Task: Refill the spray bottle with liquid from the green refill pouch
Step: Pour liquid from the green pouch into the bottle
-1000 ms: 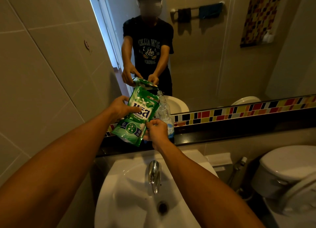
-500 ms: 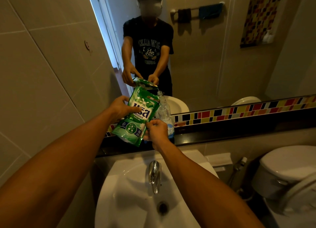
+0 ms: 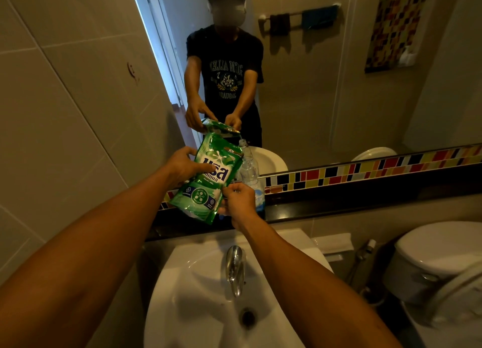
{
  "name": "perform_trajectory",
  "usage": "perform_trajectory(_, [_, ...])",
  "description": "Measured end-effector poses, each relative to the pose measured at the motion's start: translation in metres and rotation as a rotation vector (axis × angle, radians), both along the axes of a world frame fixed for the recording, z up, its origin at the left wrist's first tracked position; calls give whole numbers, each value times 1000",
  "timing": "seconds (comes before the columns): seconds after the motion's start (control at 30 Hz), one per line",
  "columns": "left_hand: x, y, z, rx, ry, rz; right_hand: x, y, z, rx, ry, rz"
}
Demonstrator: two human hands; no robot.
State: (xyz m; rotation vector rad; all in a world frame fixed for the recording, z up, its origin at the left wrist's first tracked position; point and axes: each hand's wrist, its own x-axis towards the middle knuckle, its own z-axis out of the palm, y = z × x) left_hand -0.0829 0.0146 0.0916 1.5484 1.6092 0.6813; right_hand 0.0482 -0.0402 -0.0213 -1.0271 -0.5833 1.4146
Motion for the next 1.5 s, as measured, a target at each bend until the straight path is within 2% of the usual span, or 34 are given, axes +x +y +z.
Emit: perform_trajectory(1.5, [4, -8, 8, -5, 23, -1, 0, -4, 5, 5, -3, 14])
